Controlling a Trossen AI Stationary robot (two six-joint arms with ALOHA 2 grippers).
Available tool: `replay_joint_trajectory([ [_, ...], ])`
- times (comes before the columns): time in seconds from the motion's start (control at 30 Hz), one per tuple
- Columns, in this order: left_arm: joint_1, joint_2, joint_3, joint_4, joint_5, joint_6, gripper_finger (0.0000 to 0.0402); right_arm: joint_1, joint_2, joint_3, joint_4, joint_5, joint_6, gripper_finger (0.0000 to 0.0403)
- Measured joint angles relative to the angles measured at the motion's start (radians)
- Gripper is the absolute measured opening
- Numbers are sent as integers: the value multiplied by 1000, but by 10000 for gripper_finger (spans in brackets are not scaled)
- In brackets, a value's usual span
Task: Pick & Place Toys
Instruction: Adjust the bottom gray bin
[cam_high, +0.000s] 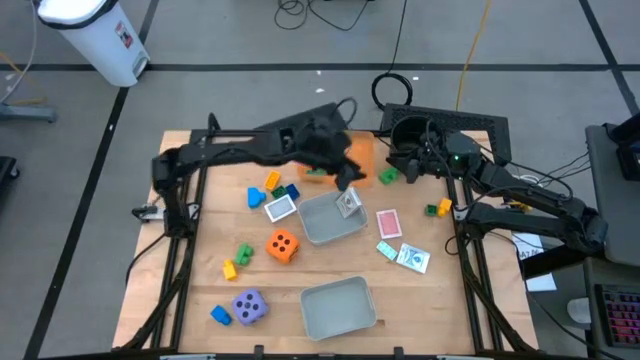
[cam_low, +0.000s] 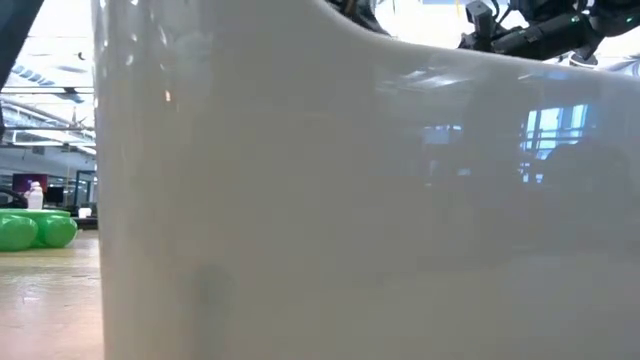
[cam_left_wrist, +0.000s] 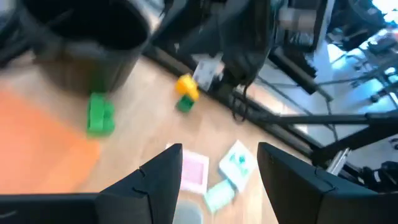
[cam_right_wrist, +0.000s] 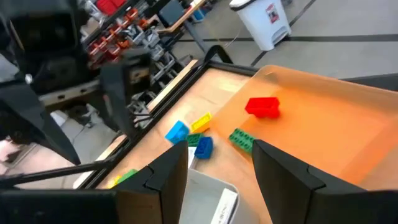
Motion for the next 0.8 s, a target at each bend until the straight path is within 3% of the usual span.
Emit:
replay_joint_trajectory([
  [0.2, -60, -229, -282, 16, -143, -63, 214, 0, 0, 0, 1, 1, 5, 171],
  [0.47, -168, -513, -614, -13, -186, -184, 214, 0, 10, 0, 1, 36, 51, 171],
  [0.67, -293, -636, -778, -78, -187, -311, 214, 4, 52, 0, 4, 81, 208, 171],
  [0.8, -391, -668, -831, -143, -229, -405, 214, 69, 81, 0, 50, 82, 267, 171],
])
